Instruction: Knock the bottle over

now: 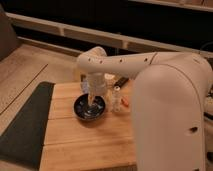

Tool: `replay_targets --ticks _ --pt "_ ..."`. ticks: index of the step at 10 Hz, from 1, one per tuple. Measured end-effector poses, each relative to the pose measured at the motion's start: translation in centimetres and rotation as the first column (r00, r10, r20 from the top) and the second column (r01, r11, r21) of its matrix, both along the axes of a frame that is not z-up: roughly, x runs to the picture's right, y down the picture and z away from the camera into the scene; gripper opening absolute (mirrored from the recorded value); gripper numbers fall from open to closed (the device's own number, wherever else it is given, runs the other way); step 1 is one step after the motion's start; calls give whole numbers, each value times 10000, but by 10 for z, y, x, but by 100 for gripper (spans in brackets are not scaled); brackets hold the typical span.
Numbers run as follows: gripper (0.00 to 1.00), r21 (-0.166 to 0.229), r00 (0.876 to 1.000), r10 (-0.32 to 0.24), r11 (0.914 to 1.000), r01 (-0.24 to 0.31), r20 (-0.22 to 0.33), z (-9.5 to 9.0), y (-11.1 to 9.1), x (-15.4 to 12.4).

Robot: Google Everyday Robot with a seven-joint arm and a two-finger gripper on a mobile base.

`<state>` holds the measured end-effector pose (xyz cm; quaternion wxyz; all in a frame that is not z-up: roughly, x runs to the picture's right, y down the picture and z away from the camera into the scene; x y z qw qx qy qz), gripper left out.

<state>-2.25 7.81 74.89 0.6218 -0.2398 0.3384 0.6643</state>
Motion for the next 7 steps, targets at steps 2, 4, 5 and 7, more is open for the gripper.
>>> replay_targets --ticks 2,4,5,7 --pt "65 -2 10000 26 10000 -26 8 0 0 0" --pt "65 -166 9999 149 9998 -149 19 0 11 -2" --pt "65 -346 9993 368 9987 -367 26 2 20 0" --pt "65 -654 9977 648 9958 -635 175 12 31 5"
